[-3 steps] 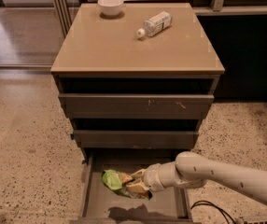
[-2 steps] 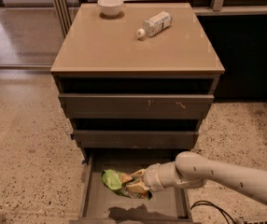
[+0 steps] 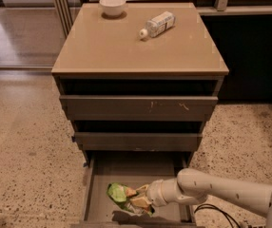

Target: Place green rice chip bag into bottom drawer

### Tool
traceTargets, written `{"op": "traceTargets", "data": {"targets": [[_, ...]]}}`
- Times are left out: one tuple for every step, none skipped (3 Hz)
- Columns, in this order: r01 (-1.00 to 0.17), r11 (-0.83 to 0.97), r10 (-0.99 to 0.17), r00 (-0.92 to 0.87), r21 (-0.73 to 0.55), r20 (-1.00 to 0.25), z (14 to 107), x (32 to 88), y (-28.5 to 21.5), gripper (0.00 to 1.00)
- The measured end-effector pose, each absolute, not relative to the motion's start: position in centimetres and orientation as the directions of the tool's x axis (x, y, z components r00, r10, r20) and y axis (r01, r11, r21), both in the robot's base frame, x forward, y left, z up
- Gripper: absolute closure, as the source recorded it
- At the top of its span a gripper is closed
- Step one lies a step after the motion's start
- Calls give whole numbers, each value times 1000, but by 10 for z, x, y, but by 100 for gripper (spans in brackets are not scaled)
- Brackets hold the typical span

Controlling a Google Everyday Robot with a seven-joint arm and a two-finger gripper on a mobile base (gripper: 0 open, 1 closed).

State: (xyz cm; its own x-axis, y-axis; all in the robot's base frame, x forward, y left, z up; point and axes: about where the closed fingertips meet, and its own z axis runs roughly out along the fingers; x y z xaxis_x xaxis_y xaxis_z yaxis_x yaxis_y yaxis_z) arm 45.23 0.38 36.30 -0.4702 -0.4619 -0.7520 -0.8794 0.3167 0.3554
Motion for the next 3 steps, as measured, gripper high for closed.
{"op": "traceTargets", "data": {"targets": [[-851,354,-459,-520,389,-720,325,447,1,100],[-825,429,-465,-551,368,-693,270,464,3,100],[-825,429,-465,-551,368,-693,270,464,3,100]]}}
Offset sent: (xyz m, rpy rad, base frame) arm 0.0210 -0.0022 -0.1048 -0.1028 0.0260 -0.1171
